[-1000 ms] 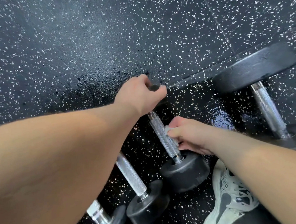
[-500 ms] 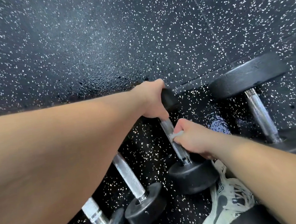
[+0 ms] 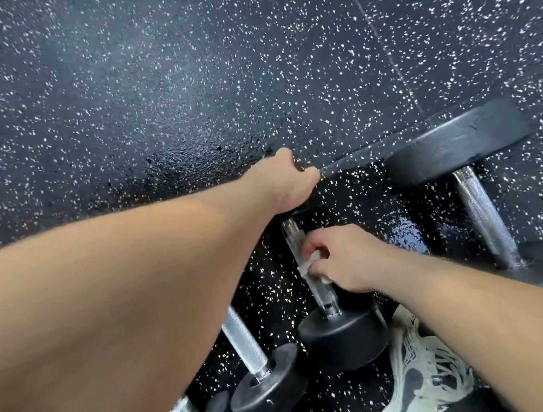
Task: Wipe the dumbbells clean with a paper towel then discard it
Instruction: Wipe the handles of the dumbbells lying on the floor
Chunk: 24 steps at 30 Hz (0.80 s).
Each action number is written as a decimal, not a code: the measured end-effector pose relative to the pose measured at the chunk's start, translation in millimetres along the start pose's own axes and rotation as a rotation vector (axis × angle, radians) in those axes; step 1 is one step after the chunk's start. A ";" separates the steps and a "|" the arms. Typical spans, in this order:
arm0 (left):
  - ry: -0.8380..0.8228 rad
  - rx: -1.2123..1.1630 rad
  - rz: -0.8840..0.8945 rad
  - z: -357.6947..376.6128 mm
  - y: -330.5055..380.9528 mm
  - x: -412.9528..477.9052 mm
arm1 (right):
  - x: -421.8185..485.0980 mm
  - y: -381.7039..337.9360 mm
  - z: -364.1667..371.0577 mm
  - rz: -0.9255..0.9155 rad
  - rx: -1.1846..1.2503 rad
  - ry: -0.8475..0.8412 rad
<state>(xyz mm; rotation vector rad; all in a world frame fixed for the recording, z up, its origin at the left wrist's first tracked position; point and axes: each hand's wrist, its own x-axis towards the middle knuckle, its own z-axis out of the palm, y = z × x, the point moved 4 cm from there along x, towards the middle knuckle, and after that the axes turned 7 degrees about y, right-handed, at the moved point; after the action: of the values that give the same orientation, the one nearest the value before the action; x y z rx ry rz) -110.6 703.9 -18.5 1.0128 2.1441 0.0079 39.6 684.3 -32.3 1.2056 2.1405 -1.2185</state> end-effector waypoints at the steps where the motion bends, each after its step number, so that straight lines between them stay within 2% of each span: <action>1: 0.052 0.010 0.007 5.1 -1.3 0.7 | 0.9 0.1 -1.4 -0.005 0.022 0.051; 5: 0.293 -0.049 -0.017 10.3 -12.9 -1.3 | 8.1 -3.4 -16.1 -0.024 0.134 0.263; 11: 0.351 -0.093 -0.024 11.7 -14.9 -1.3 | 12.1 -3.1 -4.7 -0.072 0.234 0.324; 15: 0.337 -0.103 -0.027 12.1 -16.0 0.2 | 17.4 -1.3 -2.1 -0.156 0.188 0.274; 21: 0.340 -0.103 -0.036 12.5 -16.3 -1.0 | -3.8 9.0 11.5 -0.345 -0.051 0.066; 24: 0.346 -0.107 -0.039 12.3 -16.8 -0.9 | -14.2 25.8 21.3 -0.314 -0.109 -0.092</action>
<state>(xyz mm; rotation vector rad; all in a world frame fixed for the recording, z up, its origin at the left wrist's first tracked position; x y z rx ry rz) -113.6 688.1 -31.9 0.9617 2.4447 0.2966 67.4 666.0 -46.9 0.7727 2.3542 -1.2344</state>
